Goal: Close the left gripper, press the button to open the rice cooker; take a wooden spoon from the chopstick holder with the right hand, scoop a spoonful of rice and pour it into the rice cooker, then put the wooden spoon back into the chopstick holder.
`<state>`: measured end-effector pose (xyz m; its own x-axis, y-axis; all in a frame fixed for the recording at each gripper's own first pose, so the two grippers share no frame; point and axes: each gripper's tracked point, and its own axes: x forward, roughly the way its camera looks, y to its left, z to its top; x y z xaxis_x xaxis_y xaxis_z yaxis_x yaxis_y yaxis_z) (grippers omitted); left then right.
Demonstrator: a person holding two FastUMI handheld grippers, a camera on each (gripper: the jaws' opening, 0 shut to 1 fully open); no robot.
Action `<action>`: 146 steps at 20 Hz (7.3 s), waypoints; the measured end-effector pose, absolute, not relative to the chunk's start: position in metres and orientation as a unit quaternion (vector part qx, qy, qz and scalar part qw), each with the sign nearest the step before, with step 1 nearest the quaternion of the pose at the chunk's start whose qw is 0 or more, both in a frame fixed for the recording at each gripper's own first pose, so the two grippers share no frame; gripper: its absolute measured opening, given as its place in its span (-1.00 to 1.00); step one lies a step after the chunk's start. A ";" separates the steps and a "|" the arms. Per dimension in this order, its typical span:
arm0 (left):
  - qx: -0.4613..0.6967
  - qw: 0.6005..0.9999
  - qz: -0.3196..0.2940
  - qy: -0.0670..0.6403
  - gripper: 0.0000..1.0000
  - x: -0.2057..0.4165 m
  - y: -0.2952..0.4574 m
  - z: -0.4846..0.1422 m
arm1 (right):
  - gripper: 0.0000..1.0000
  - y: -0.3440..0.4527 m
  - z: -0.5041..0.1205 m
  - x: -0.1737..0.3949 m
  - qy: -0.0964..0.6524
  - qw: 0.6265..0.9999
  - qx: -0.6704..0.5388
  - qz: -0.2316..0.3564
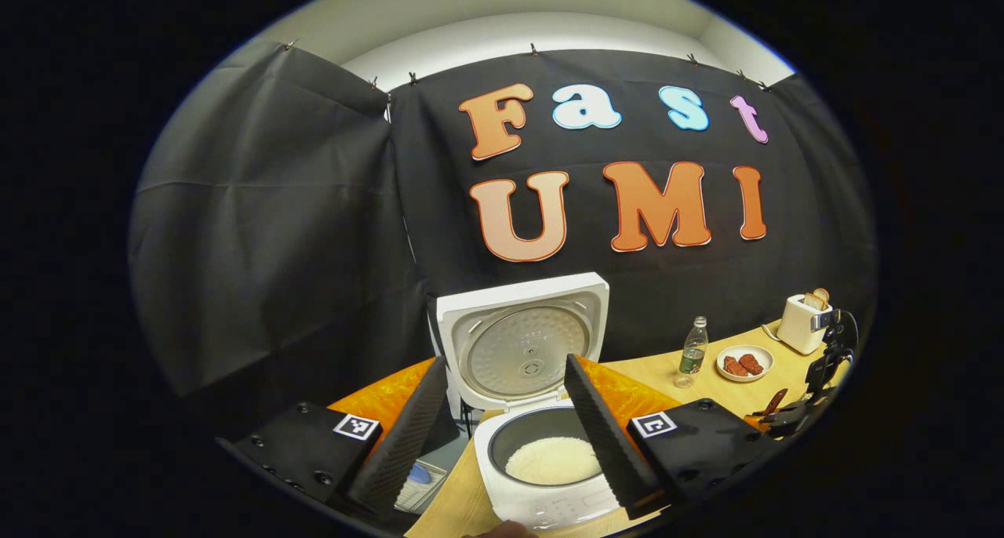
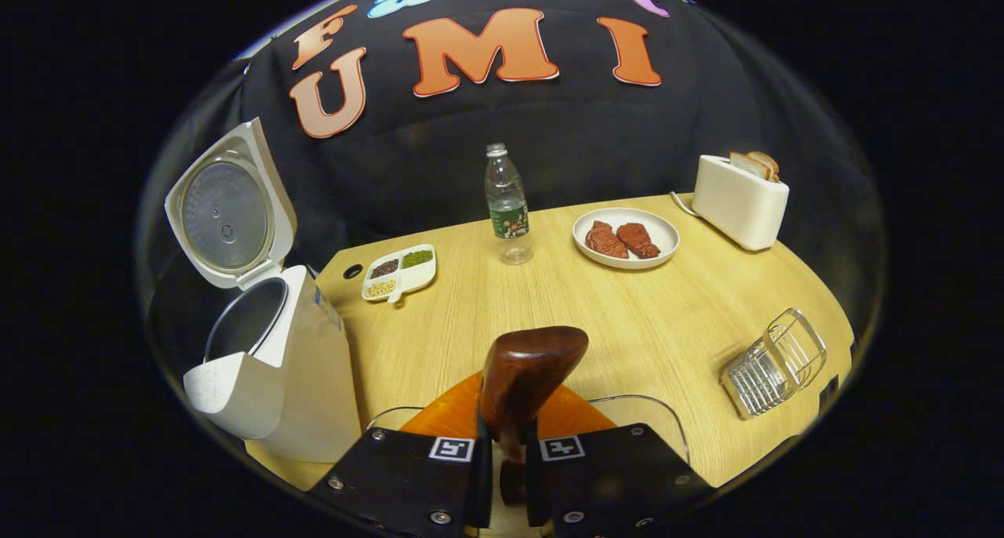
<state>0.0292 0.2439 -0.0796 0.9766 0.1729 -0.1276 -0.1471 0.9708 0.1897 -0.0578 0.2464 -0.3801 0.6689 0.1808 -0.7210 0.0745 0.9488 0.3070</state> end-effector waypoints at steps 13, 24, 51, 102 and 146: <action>0.076 0.989 0.094 0.087 1.00 0.019 0.265 -0.096 | -0.67 0.282 -0.367 -0.091 0.430 0.860 0.260 0.084; 0.077 0.989 0.082 0.093 1.00 0.026 0.247 -0.101 | -0.67 0.241 -0.376 -0.098 0.433 0.762 0.479 0.038; 0.073 0.990 0.100 0.069 0.97 -0.020 0.234 -0.093 | -0.68 0.248 -0.217 0.009 0.319 0.656 0.676 0.108; 0.070 0.958 0.265 0.080 0.97 -0.081 0.354 -0.108 | -0.69 0.517 -0.126 0.085 0.141 0.902 0.074 0.401; 0.059 0.991 0.088 0.086 0.97 0.000 0.104 -0.103 | -0.68 0.006 -0.274 0.034 0.271 0.907 0.322 0.026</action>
<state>0.0003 0.1040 -0.1031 0.9699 0.1840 -0.1594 -0.1637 0.9775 0.1327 0.0338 0.0061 -0.2738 0.8521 0.2212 -0.4743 0.1269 0.7919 0.5973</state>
